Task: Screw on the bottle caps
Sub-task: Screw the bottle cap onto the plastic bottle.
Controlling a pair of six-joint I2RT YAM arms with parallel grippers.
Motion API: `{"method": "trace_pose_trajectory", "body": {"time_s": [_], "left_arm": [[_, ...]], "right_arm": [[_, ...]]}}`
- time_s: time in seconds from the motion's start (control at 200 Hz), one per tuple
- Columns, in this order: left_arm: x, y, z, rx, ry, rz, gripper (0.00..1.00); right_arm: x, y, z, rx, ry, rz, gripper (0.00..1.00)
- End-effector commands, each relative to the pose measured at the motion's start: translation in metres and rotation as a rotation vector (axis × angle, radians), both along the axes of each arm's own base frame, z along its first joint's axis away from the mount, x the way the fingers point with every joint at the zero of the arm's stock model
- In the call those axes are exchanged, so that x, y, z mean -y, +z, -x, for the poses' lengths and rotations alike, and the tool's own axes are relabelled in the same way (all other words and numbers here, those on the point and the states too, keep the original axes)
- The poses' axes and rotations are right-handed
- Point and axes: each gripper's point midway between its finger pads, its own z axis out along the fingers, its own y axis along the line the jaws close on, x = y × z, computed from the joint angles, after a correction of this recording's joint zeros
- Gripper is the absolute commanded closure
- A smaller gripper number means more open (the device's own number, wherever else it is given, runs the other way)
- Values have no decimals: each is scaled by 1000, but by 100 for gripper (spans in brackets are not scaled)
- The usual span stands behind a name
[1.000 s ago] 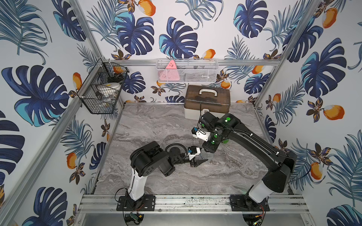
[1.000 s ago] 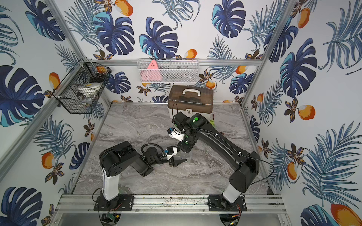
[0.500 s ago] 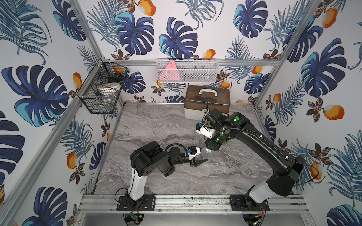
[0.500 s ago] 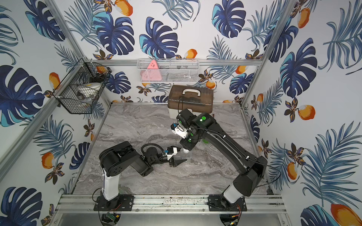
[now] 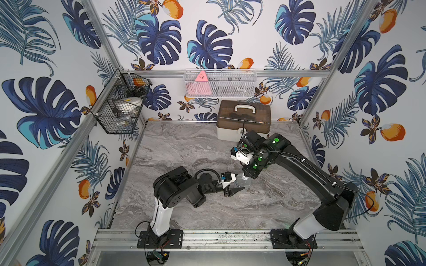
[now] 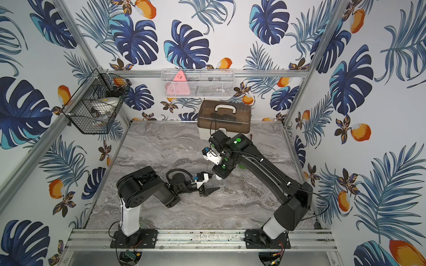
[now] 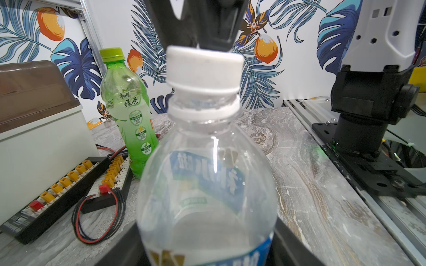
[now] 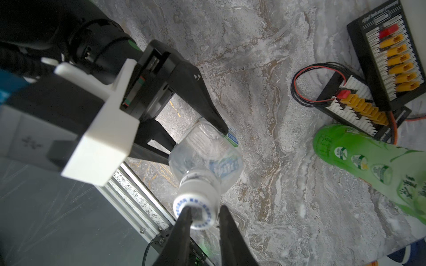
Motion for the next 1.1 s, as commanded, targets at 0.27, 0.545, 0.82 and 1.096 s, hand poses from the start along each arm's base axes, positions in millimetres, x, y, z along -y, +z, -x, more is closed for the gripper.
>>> {"method": "trace_pose_trajectory", "body": {"time_s": [0.27, 0.545, 0.82, 1.096], "left_arm": [[1, -11, 7, -20, -33, -42, 35], [1, -12, 7, -14, -28, -49, 35], [2, -12, 9, 4, -31, -60, 36], [2, -14, 7, 8, -16, -80, 36]], "right_arm": [[4, -6, -11, -63, -77, -12, 83], [0, -3, -16, -54, -76, -18, 82], [-1, -6, -21, -52, -98, -10, 79], [-4, -9, -15, -63, -69, 26, 79]]}}
